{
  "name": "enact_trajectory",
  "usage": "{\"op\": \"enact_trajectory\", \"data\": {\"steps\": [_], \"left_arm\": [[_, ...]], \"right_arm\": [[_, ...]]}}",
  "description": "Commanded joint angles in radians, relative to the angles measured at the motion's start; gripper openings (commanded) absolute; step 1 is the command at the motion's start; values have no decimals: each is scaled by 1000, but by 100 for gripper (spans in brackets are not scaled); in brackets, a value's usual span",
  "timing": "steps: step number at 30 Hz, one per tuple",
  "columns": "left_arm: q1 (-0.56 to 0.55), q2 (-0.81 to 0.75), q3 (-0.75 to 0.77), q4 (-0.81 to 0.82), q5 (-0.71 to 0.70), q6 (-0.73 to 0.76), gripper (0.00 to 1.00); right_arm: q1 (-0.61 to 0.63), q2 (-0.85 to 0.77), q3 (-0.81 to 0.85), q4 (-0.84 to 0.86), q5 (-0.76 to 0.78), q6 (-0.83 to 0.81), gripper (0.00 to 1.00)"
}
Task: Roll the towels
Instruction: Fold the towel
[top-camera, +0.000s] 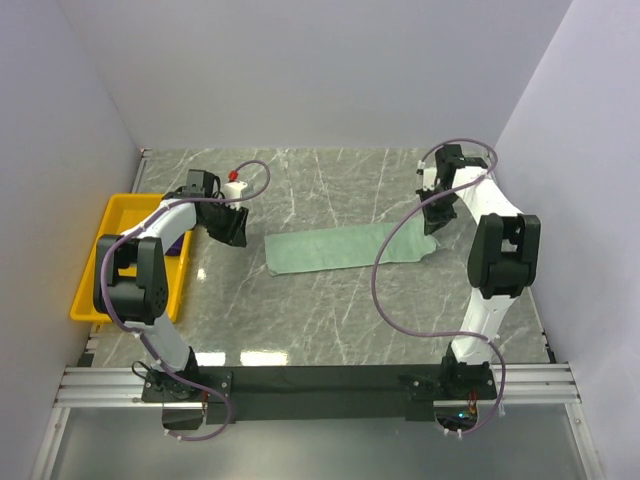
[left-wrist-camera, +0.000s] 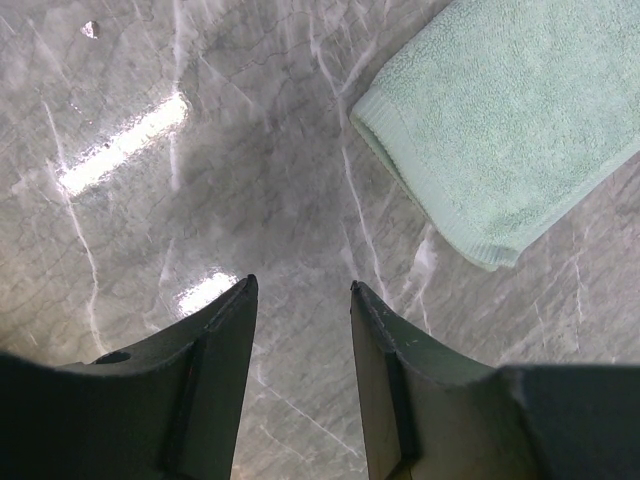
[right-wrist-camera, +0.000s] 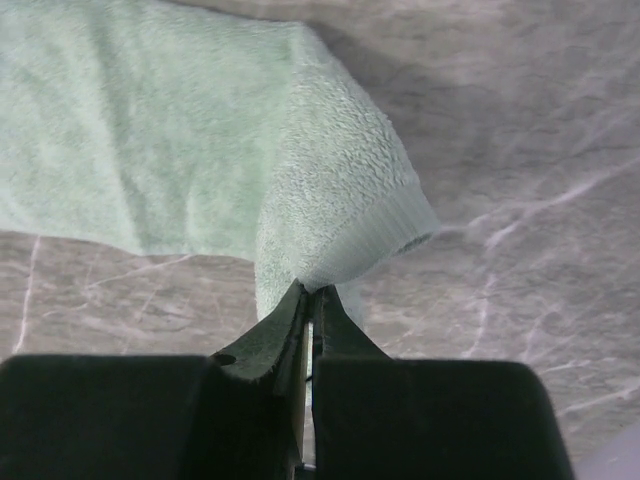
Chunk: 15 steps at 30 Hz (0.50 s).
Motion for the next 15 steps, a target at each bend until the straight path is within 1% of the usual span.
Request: {"op": "enact_trajectory", "data": {"steps": [1,8,13,15], "left_arm": [[0,-25,39,0,16,-1,48],[0,-16,51,-14,22,-10,48],[0,-31,41,-17,21,-11,53],[0,-45,33,-12,21,-11,56]], "right_arm": [[45,-62,41,-34,-61,-2,0],[160,-56,8,-5,-111,22,0],[226,0,40,18,-165,59,0],[242,25,63,26,-186,70,0]]}}
